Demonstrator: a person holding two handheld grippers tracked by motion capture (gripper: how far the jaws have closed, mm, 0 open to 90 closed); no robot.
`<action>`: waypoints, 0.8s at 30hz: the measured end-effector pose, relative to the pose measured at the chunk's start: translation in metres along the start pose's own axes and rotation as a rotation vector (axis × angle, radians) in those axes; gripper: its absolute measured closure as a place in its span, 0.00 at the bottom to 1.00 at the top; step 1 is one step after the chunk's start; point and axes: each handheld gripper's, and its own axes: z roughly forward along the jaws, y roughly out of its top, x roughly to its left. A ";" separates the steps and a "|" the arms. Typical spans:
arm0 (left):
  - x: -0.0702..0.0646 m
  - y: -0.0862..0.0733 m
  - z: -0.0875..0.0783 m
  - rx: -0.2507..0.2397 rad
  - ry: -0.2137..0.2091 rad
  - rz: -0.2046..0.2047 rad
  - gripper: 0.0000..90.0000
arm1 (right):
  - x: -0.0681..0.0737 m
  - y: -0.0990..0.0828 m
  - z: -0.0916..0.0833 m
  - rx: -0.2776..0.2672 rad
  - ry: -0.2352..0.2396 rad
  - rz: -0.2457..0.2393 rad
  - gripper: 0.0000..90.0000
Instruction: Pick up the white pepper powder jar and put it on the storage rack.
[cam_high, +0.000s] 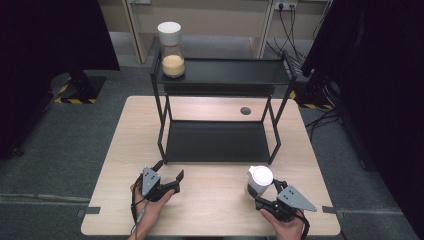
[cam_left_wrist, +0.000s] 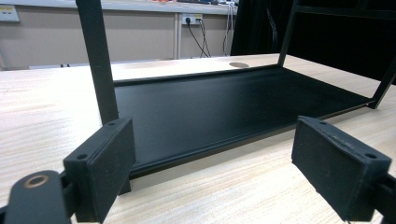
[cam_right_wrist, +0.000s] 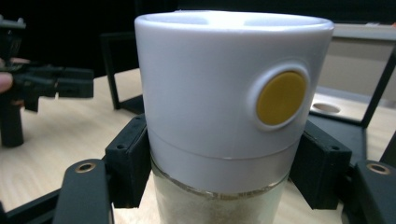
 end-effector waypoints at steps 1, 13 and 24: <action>0.000 0.000 0.000 -0.001 0.000 -0.001 0.14 | 0.001 0.002 0.000 -0.005 -0.008 0.002 0.34; 0.000 0.000 0.000 0.000 0.001 -0.003 0.15 | 0.002 0.032 0.001 -0.072 -0.080 0.011 0.34; 0.000 0.000 0.000 -0.002 0.000 0.001 0.15 | -0.001 0.062 0.009 -0.124 -0.129 0.007 0.34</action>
